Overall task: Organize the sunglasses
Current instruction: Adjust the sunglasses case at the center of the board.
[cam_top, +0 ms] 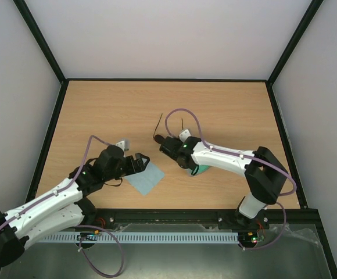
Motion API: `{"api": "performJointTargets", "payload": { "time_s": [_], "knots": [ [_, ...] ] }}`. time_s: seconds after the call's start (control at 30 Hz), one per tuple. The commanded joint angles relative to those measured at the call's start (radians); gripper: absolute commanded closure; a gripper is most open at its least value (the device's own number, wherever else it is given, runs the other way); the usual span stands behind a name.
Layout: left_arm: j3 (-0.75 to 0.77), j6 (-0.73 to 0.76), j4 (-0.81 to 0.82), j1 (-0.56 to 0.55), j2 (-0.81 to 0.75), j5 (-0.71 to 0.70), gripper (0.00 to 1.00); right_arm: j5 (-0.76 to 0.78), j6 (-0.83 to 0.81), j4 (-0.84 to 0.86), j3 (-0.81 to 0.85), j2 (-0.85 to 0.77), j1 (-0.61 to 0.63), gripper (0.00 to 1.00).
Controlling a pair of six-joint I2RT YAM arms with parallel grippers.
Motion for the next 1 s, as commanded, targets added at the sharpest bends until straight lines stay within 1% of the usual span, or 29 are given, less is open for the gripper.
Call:
{"api": "performJointTargets", "payload": {
  "time_s": [0.0, 0.03, 0.13, 0.23, 0.3, 0.4, 0.43, 0.47, 0.5, 0.57, 0.63, 0.7, 0.77, 0.83, 0.87, 0.97],
  "knots": [
    [-0.015, 0.01, 0.032, 0.009, 0.028, 0.031, 0.09, 0.268, 0.01, -0.053, 0.02, 0.1, 0.045, 0.98],
    [-0.014, 0.011, 0.036, 0.008, 0.032, 0.035, 0.09, 0.33, 0.02, -0.057, 0.023, 0.13, 0.056, 0.98],
    [-0.014, 0.014, 0.033, 0.008, 0.031, 0.039, 0.09, 0.433, 0.056, -0.083, 0.039, 0.231, 0.084, 0.98],
    [-0.017, 0.018, 0.018, 0.008, 0.016, 0.039, 0.09, 0.486, 0.14, -0.158, 0.078, 0.325, 0.106, 0.98],
    [-0.018, 0.018, 0.006, 0.008, 0.005, 0.033, 0.09, 0.493, 0.191, -0.199, 0.086, 0.373, 0.124, 0.96],
    [-0.023, 0.014, -0.002, 0.008, -0.015, 0.029, 0.09, 0.446, 0.245, -0.226, 0.088, 0.397, 0.142, 0.88],
    [-0.025, 0.012, -0.003, 0.008, -0.02, 0.029, 0.09, 0.426, 0.256, -0.227, 0.086, 0.387, 0.149, 0.84],
    [-0.026, 0.01, -0.005, 0.008, -0.024, 0.029, 0.09, 0.399, 0.253, -0.216, 0.078, 0.365, 0.156, 0.72],
    [-0.028, 0.01, -0.005, 0.008, -0.029, 0.03, 0.09, 0.37, 0.229, -0.192, 0.065, 0.336, 0.162, 0.67],
    [-0.032, 0.007, -0.005, 0.008, -0.038, 0.032, 0.09, 0.316, 0.214, -0.153, 0.045, 0.271, 0.168, 0.63],
    [-0.032, 0.005, -0.008, 0.008, -0.043, 0.032, 0.09, 0.263, 0.19, -0.147, 0.038, 0.205, 0.167, 0.52],
    [-0.03, 0.005, -0.016, 0.008, -0.046, 0.029, 0.09, 0.208, 0.184, -0.141, 0.038, 0.13, 0.17, 0.46],
    [-0.029, 0.005, -0.02, 0.008, -0.049, 0.025, 0.09, 0.138, 0.191, -0.14, 0.045, 0.049, 0.172, 0.37],
    [-0.029, 0.004, -0.021, 0.008, -0.047, 0.021, 0.09, 0.046, 0.204, -0.134, 0.048, -0.041, 0.171, 0.34],
    [-0.028, 0.003, -0.022, 0.008, -0.046, 0.02, 0.09, -0.015, 0.239, -0.124, 0.047, -0.101, 0.171, 0.33],
    [-0.026, 0.001, -0.022, 0.008, -0.039, 0.017, 0.09, -0.244, 0.314, -0.052, -0.014, -0.246, 0.172, 0.33]
  ]
}}
